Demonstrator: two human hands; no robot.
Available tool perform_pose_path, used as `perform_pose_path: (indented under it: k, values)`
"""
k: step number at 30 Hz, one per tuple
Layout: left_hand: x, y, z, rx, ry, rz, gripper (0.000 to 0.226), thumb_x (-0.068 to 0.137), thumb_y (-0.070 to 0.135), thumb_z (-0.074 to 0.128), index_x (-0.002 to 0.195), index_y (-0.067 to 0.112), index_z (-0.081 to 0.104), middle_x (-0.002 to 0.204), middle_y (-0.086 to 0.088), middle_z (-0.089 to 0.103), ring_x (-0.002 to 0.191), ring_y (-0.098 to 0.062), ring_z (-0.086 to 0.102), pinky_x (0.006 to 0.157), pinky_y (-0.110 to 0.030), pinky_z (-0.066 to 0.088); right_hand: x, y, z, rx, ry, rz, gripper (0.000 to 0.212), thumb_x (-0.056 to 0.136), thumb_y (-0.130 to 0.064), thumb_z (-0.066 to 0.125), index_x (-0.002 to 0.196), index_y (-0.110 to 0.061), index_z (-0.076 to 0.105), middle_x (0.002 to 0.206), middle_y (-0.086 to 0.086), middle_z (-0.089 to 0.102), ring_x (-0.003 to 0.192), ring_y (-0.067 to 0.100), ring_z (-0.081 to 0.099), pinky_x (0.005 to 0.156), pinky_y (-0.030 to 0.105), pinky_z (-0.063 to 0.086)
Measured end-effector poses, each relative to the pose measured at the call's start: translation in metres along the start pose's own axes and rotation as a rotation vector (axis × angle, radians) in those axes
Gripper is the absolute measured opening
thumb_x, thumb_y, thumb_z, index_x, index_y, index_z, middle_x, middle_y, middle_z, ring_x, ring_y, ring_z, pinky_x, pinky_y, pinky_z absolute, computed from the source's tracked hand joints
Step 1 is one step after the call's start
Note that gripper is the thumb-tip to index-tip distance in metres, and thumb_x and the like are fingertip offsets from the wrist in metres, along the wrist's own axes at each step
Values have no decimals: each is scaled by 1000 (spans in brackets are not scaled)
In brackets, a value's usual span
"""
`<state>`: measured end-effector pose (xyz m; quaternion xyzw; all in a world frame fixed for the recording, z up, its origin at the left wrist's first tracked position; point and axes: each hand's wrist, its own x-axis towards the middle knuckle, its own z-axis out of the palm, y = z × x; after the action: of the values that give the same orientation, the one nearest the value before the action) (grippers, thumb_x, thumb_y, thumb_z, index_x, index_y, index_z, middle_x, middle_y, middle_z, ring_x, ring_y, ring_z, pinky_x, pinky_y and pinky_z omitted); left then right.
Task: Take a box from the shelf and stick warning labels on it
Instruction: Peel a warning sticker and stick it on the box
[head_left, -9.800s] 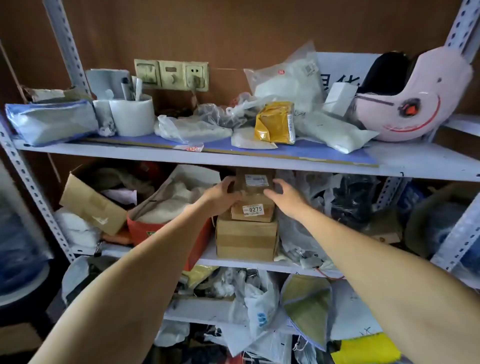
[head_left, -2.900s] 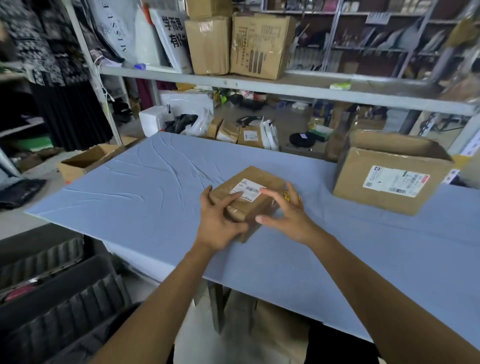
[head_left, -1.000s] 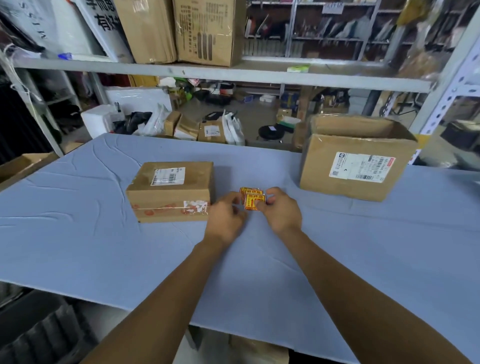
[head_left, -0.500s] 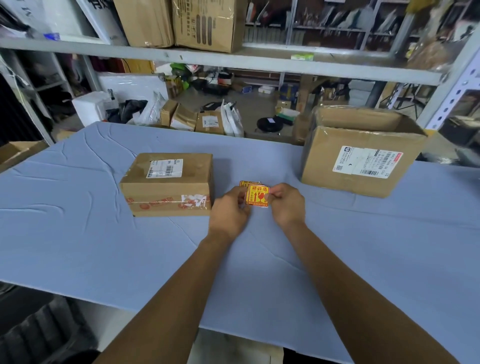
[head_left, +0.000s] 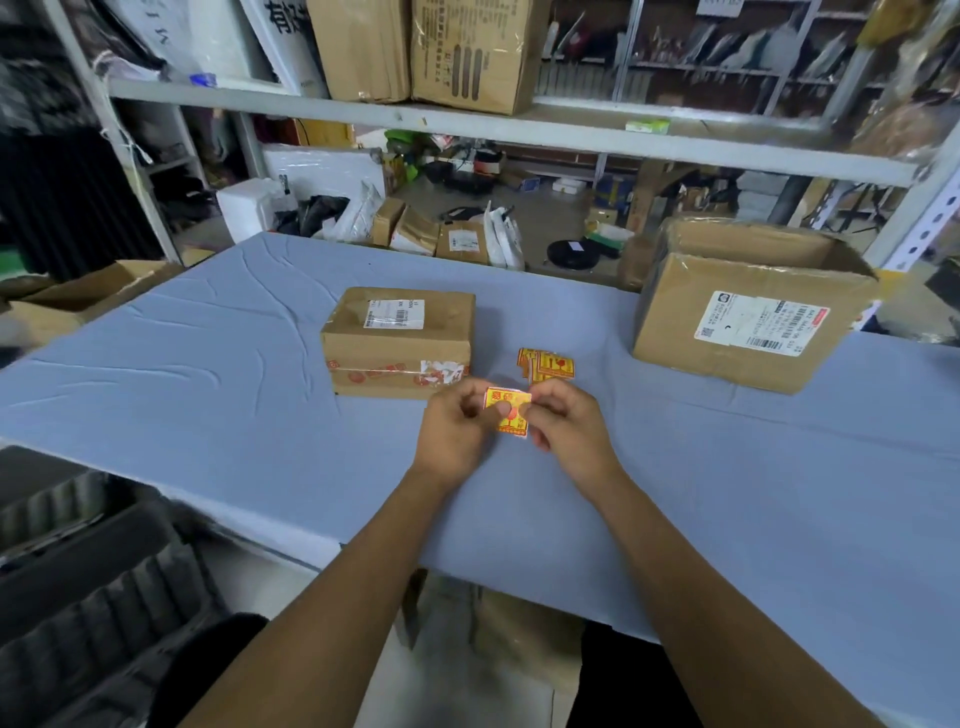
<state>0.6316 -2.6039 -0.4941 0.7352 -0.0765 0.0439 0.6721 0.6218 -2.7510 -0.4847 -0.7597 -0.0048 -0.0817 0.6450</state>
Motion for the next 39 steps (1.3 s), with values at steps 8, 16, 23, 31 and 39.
perform_pose_path:
  k: [8,16,23,31,39]
  values:
    - [-37,-2,-44,-27,125,5,21,87,1,67,82,22,70,74,5,69,66,-5,62,67,-23,50,-23,1,36,-140,-133,-9,15,86,-3,65,76,-14,64,53,-5,61,45,3,52,53,24,42]
    - [-41,-1,-42,70,-15,48,16,88,5,67,91,21,70,83,1,70,79,-16,64,76,-33,53,-28,-5,32,-121,-137,-12,11,90,-7,64,82,-13,64,65,3,63,47,1,56,49,16,42]
    - [-39,-4,-35,393,129,124,13,80,17,77,82,23,65,98,0,54,101,-17,47,78,-22,37,-28,-4,33,-99,-139,28,23,88,0,63,74,-19,62,69,2,68,58,8,64,61,24,55]
    - [-40,-6,-35,375,121,170,16,79,18,79,94,22,77,100,7,54,96,-7,51,84,-11,40,-31,-8,28,-35,-171,22,27,88,0,63,71,-19,70,60,-2,66,56,5,60,62,19,54]
    - [-43,-3,-35,285,72,138,2,84,14,74,83,15,73,78,16,67,81,-16,64,79,-33,52,-33,-9,28,11,-200,32,23,90,2,61,77,-14,71,72,4,73,65,8,72,65,16,56]
